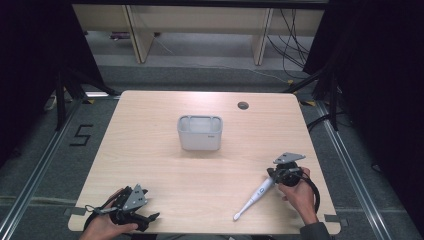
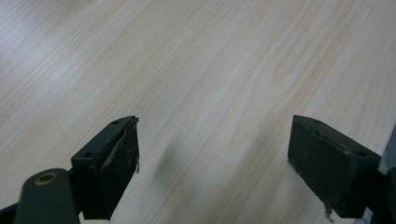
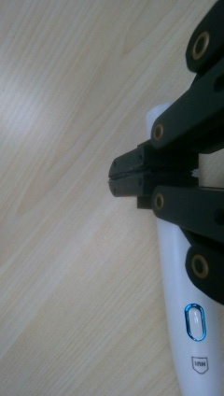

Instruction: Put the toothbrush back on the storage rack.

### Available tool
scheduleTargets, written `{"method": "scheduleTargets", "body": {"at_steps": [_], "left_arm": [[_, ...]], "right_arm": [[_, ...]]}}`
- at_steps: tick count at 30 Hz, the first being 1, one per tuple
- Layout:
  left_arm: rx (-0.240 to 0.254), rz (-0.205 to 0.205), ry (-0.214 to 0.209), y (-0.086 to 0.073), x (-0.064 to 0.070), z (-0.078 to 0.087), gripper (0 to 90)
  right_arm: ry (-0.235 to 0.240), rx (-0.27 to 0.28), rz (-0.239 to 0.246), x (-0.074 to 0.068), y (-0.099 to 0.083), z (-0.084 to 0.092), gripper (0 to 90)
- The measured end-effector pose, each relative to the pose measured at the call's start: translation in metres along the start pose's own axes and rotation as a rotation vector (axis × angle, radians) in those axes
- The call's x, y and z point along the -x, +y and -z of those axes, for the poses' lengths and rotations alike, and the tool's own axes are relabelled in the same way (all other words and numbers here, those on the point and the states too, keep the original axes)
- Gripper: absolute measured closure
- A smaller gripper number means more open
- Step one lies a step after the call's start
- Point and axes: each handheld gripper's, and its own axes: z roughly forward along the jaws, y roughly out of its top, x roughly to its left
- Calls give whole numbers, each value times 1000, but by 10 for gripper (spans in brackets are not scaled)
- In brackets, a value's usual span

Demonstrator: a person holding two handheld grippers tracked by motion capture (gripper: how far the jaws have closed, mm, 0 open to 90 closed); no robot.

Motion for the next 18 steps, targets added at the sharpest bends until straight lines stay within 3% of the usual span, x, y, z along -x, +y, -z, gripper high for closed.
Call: {"method": "scheduleTargets", "body": {"at_steps": [9,11,12,18], "left_arm": [[6,3,-4,0,1,0,163],[-4,-8,-2,0,0,0,163],[-5,-7,1,0,0,0,164],[-4,-6,1,0,0,0,163]], "right_arm": [[-4,-19,-17,-1,-10,7,896],[-5,-18,3,0,-11,8,896],[-7,-23,-24,-1,-13,9,896],[-15,-31,-12,2,-19,14,895]]}}
